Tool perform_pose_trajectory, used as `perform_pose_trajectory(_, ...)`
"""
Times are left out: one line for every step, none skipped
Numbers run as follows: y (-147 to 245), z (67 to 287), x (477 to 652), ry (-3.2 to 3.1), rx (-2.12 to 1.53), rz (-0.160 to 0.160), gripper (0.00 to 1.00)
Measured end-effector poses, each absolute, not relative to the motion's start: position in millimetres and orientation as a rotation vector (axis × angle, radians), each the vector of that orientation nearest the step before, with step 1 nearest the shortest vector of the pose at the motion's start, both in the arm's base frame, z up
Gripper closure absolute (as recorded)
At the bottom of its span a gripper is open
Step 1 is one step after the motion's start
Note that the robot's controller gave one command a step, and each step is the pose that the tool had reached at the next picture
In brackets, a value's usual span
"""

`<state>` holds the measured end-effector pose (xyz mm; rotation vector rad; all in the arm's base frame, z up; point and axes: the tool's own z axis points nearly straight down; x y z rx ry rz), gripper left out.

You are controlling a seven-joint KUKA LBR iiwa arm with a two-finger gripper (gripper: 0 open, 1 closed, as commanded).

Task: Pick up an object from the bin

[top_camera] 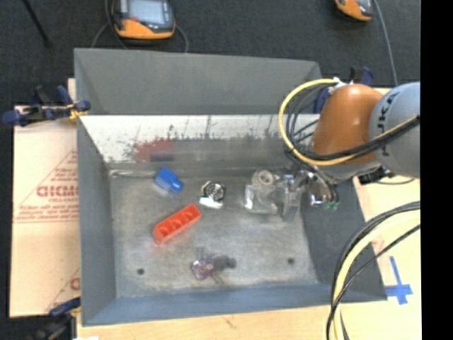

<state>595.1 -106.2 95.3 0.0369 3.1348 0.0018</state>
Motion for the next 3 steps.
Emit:
perform_pose_trajectory(-71, 140, 584.4, 3.135, 0.088, 0.002, 1.0)
perform_pose_trajectory(-75, 255, 582.2, 3.133, 0.053, -0.004, 1.0)
perform_pose_trajectory(-60, 201, 562.6, 3.136, -0.243, 0.0, 1.0)
